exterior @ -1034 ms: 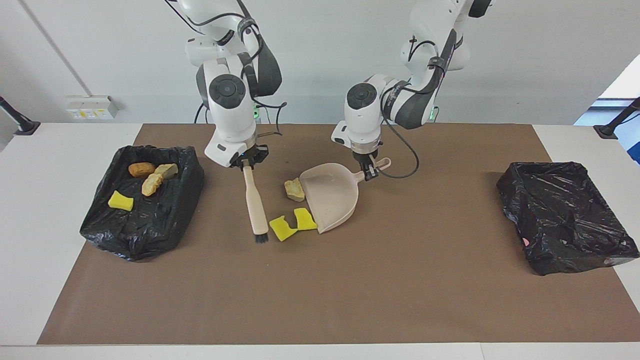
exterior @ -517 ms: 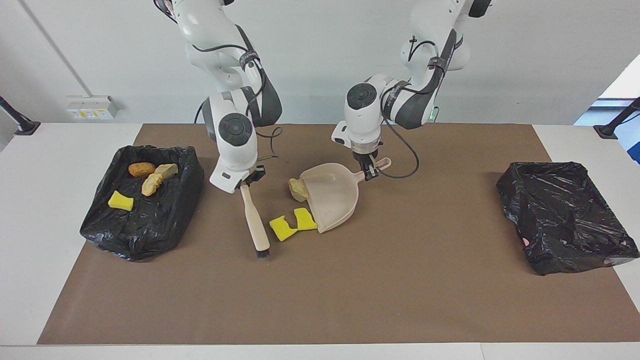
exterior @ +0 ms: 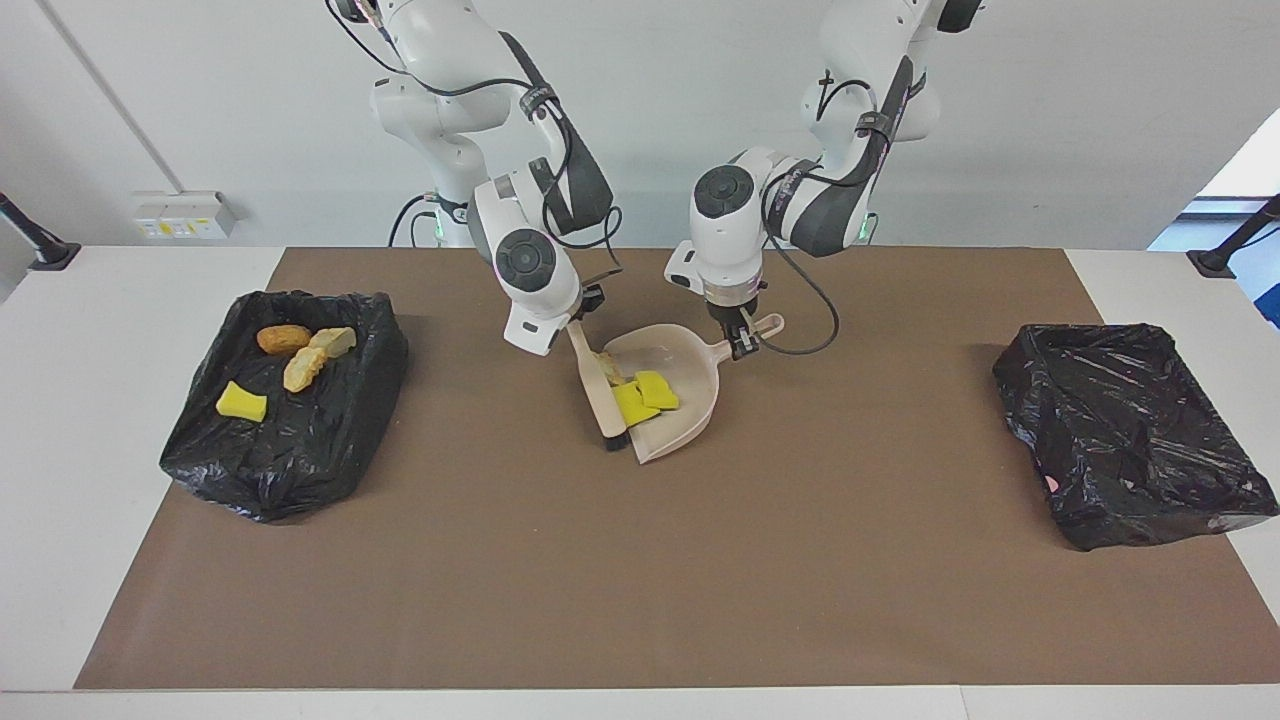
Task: Sweep and dump trash in bin
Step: 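Sweep the remaining pieces into the dustpan with the right gripper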
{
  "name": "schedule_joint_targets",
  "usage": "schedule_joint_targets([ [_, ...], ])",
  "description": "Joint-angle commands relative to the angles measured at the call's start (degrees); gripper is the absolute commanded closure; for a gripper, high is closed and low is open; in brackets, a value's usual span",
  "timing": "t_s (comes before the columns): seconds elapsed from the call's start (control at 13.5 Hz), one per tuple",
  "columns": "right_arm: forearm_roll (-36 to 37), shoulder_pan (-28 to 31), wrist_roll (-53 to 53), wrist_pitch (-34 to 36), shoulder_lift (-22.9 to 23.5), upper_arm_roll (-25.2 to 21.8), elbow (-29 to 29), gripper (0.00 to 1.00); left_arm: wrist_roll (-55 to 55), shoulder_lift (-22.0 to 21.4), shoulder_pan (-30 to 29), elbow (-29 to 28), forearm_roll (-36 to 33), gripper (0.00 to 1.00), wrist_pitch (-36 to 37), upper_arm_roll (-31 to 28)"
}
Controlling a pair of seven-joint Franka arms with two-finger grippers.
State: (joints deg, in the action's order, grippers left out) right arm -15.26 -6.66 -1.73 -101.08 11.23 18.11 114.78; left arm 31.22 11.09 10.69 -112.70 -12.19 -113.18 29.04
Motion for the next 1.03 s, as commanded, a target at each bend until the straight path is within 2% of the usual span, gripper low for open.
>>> schedule_joint_targets([
  [0.0,-10.02,0.34,-2.8,-0.87,-1.39,0.17,0.72,1.0,0.77,-1.95,-1.2,-1.99,-0.46,1.0,0.15,0.22],
  [0.15,-9.97,-1.15,-13.34,-1.23,-1.48,0.17,-2.43,1.0,0.77,-1.95,-1.2,-2.0,-0.46,1.0,0.15,0.22],
  [0.3,-4.38,-1.69,-20.21,-0.7,-3.92,-0.01,-4.03,1.0,0.86,-1.95,-1.2,-2.08,-0.46,1.0,0.15,0.22],
  [0.37,-1.04,-1.25,-21.55,-0.18,-5.5,-0.18,-4.04,1.0,0.86,-1.95,-1.2,-2.0,-0.46,1.0,0.15,0.22],
  [0.59,0.84,0.16,-21.65,4.29,-8.94,-0.44,-3.95,1.0,1.03,-1.95,-1.55,-2.08,-0.46,1.0,0.41,0.22],
  [0.74,5.04,0.86,-21.22,5.19,-11.04,-0.44,-0.98,1.0,1.12,-1.95,-1.64,-2.08,-0.46,1.0,0.24,0.22],
  [0.96,8.39,1.13,-12.8,5.37,-15.0,-0.09,8.24,1.0,1.99,-1.78,-1.64,-1.99,-0.55,1.0,-0.99,0.22],
])
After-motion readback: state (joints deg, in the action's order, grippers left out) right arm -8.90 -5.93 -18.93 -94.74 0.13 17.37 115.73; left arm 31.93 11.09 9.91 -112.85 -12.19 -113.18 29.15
